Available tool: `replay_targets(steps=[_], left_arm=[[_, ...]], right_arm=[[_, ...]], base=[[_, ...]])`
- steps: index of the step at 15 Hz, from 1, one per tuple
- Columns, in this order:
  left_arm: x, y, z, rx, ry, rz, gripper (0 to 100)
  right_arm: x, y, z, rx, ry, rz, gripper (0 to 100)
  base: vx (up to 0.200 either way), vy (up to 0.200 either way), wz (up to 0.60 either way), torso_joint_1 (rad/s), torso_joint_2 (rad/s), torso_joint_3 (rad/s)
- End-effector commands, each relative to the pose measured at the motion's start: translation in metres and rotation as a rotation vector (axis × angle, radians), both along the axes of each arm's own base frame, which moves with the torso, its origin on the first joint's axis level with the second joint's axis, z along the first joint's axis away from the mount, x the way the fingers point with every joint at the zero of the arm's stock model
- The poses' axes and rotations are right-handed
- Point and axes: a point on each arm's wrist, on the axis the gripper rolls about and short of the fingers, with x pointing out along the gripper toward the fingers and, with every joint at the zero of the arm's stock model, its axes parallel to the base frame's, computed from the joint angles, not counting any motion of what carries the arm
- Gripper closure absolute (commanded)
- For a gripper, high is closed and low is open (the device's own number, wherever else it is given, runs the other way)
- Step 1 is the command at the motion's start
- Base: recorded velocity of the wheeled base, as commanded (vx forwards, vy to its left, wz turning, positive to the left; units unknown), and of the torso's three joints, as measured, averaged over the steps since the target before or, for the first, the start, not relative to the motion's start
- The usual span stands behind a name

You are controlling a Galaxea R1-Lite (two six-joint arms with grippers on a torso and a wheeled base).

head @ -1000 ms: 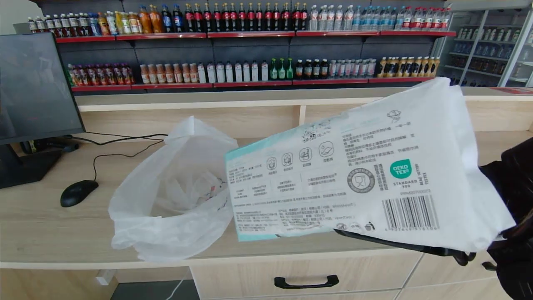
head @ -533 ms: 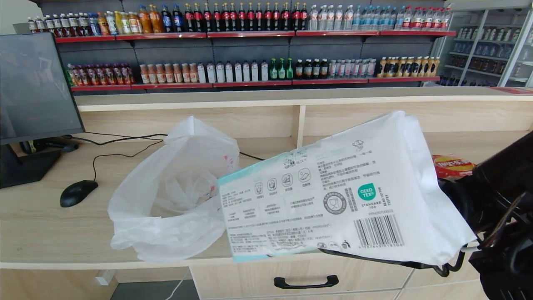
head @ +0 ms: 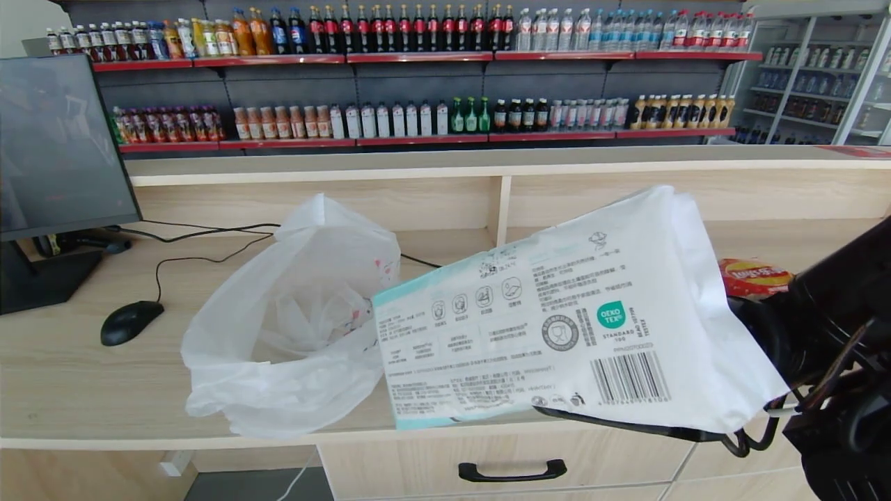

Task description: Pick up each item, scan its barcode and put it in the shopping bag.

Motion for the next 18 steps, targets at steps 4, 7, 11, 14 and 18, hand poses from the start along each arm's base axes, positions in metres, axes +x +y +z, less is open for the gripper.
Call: replay_targets(steps=[4, 7, 11, 14, 18], left_arm=[[0.0, 0.0, 0.0, 0.0, -0.001, -0.001, 0], [0.0, 0.0, 0.0, 0.0, -0.001, -0.001, 0], [0.0, 0.0, 0.0, 0.0, -0.001, 0.001, 0], [0.0, 0.0, 0.0, 0.0, -0.001, -0.001, 0], [0.0, 0.0, 0.0, 0.0, -0.002, -0.001, 0]], right_arm=[[0.016, -0.025, 0.0, 0.0, 0.0, -0.112, 100], [0.02, -0.037, 0.006, 0.011, -0.023, -0.159, 100], [0.0, -0.052, 0.022, 0.054, -0.386, -0.24, 100], [-0.019, -0.061, -0.005, 0.026, -0.863, -0.283, 100], [-0.036, -0.08, -0.001, 0.051, -1.211, -0.27, 100]], base=[[0.0, 0.0, 0.0, 0.0, 0.0, 0.0], [0.0, 0.0, 0.0, 0.0, 0.0, 0.0], [0.0, 0.0, 0.0, 0.0, 0.0, 0.0], [0.0, 0.0, 0.0, 0.0, 0.0, 0.0], [0.0, 0.0, 0.0, 0.0, 0.0, 0.0]])
